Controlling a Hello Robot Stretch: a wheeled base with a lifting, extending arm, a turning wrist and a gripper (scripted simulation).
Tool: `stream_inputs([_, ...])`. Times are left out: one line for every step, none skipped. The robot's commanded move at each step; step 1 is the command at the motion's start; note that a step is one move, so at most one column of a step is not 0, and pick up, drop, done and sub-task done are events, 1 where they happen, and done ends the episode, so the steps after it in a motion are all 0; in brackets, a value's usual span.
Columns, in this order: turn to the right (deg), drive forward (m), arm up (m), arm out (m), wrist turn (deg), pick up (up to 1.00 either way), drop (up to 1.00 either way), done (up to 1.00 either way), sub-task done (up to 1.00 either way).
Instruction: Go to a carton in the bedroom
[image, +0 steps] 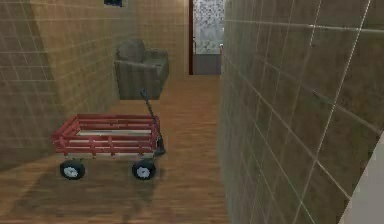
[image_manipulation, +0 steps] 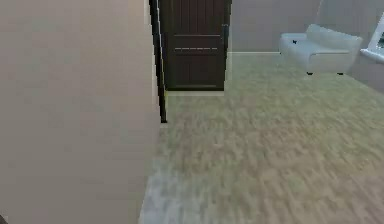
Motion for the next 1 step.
stream_inputs([0.0,1.0,0.0,0.0,0.0,0.0,0.0,0.0,0.0])
